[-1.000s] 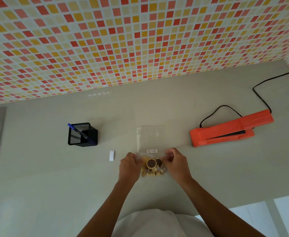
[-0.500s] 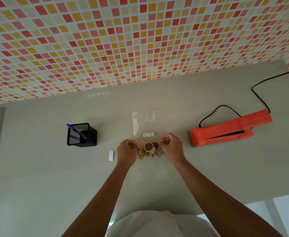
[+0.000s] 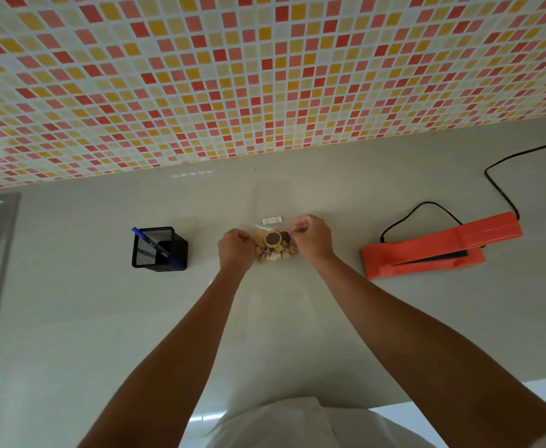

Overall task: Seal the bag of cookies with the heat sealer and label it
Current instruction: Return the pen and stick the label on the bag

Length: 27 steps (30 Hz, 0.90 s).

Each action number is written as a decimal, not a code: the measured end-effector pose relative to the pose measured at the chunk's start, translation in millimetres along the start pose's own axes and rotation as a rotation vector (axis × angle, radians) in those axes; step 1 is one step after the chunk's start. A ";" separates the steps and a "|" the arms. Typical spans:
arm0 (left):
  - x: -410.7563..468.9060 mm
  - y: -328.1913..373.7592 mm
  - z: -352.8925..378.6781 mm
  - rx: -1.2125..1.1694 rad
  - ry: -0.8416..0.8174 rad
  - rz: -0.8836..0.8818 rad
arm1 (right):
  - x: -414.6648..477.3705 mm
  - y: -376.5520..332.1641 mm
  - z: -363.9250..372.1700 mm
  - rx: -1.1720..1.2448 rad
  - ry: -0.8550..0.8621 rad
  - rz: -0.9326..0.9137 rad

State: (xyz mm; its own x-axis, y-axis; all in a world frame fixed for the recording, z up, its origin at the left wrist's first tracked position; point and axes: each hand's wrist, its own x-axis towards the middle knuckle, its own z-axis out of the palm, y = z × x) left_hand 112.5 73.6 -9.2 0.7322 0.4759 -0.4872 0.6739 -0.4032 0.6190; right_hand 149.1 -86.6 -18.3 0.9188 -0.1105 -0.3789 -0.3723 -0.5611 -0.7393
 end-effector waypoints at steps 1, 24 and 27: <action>-2.9 -0.3 -0.5 0.009 -0.001 0.008 | -1.2 0.9 0.8 0.004 0.004 -0.001; -135.3 35.1 104.2 -0.235 -0.362 0.154 | -139.6 118.7 -134.5 0.196 0.257 0.087; -150.1 49.2 131.1 -0.307 -0.380 0.081 | -133.3 155.6 -172.9 0.227 0.307 0.212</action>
State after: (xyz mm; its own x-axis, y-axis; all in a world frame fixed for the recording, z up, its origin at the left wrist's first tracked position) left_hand 48.6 -120.1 13.7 0.8035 0.1107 -0.5849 0.5952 -0.1509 0.7893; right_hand -8.7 -301.0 13.4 0.8026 -0.4615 -0.3780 -0.5449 -0.3091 -0.7795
